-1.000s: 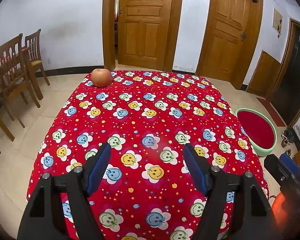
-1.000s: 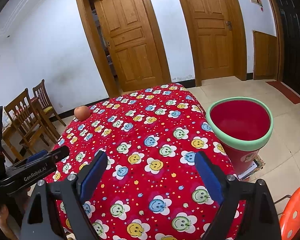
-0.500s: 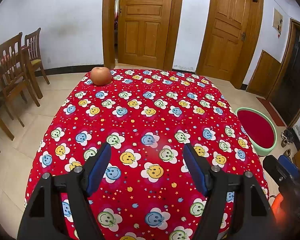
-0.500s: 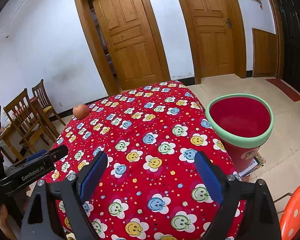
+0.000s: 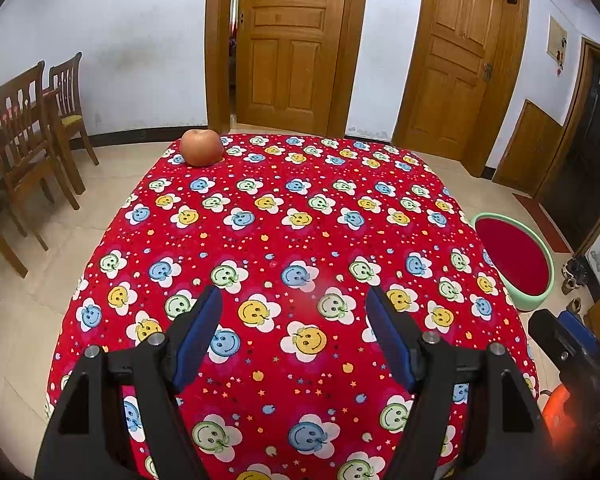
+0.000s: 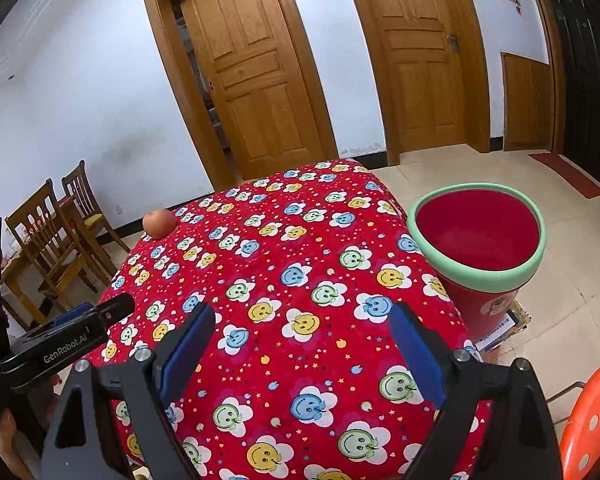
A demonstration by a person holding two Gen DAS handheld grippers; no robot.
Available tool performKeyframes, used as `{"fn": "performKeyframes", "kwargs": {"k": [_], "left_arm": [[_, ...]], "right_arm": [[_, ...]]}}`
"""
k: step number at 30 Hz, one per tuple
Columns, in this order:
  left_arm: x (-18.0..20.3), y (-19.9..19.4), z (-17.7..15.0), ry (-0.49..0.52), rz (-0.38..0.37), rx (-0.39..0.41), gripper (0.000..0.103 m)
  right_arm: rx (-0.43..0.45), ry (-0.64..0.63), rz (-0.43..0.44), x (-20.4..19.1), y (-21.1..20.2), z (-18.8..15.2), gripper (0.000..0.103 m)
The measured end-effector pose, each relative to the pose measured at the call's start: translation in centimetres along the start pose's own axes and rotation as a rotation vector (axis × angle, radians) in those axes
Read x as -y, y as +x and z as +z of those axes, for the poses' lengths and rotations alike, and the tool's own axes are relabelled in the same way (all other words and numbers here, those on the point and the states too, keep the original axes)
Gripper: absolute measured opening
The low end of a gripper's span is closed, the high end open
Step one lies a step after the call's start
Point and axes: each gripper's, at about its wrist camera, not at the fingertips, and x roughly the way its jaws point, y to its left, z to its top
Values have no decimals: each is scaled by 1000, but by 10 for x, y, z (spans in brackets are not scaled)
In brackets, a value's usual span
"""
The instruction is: Collect trash
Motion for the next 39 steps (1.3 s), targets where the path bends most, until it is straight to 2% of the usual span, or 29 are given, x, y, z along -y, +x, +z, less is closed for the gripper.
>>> {"fn": "performKeyframes", "kwargs": {"k": [39], "left_arm": [[0,1,-2,-7,-4,-5,74]], "right_arm": [[-2,3,1,1,0,1,90]]}}
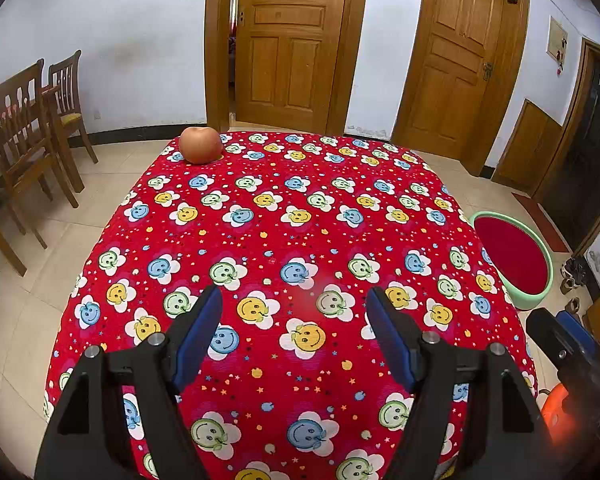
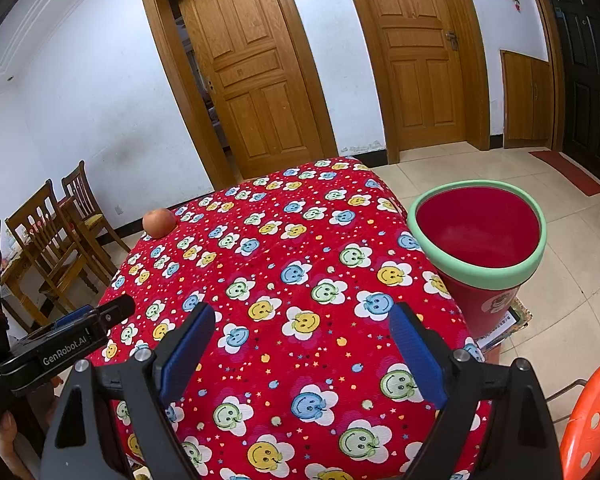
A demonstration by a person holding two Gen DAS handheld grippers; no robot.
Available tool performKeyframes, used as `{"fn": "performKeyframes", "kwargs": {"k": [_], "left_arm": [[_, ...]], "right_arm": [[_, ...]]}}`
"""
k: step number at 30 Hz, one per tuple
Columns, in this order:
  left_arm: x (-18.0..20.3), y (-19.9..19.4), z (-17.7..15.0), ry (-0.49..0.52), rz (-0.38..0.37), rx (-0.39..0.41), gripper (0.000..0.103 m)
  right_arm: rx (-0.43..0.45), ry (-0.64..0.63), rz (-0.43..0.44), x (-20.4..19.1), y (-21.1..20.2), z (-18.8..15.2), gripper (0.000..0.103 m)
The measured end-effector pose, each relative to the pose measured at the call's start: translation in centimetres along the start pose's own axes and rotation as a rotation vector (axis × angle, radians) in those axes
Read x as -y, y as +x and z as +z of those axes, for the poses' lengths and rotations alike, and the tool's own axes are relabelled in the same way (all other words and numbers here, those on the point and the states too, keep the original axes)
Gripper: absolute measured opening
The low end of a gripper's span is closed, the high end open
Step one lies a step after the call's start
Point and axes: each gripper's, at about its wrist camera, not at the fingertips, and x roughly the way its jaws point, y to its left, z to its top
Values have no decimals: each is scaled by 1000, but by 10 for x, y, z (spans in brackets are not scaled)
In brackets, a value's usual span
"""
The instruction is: Collect trash
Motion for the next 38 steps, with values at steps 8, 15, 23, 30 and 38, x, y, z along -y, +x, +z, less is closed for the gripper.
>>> {"fn": "performKeyframes", "kwargs": {"k": [8,15,23,30,38], "left_arm": [[1,0,-1,1,-1,0,74],[1,-3,0,3,-3,6,74],[0,-5,4,5,-7,10,74],[0,-6,4,4,-6,13,74],[-2,-3,4,4,0,2,74]], "right_arm": [[0,0,0,0,0,0,90],[1,1,1,0,0,1,90],[1,0,0,0,0,1,90],[1,-1,0,0,0,1,90],[1,0,0,-1,0,1,90]]}}
